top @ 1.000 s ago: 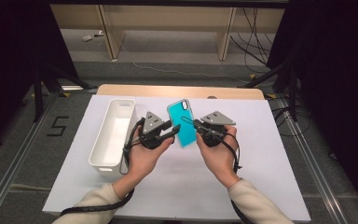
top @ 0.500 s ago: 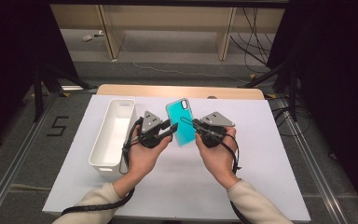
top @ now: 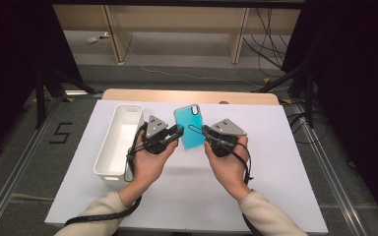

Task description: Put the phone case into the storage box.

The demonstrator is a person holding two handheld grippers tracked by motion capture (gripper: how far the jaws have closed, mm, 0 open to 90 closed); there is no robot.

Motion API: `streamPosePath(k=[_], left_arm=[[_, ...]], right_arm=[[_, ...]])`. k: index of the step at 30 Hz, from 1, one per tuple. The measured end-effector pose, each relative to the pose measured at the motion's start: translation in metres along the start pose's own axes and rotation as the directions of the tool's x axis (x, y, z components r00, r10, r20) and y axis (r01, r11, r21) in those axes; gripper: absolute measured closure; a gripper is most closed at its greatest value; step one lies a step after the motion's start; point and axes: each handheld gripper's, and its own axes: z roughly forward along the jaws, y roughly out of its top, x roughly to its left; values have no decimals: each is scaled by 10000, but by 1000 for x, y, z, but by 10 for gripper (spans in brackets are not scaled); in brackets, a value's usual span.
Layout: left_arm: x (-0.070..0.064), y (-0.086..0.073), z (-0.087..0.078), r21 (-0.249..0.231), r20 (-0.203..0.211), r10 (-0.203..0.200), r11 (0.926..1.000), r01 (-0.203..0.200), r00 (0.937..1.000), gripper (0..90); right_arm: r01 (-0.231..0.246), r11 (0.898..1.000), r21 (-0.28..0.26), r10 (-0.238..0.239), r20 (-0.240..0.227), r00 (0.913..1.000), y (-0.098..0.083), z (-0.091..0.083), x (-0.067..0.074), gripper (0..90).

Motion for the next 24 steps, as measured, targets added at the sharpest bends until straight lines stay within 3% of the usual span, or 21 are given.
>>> streamPosePath(k=[8,16,24], left_arm=[[1,1,-2,-32,61,-6,10000,6,10000,794],[5,2,-3,-190,221,-122,9997,127,9997,804],[6,2,-2,-231,122,-124,9997,127,9998,804]], right_arm=[[22,10000,39,-22,-70,10000,-1,-1,1,875],[-264,9996,82,265,-209,9994,0,-2,3,871],[-108,9999,-76,107,-91,9999,-1,-2,4,868]])
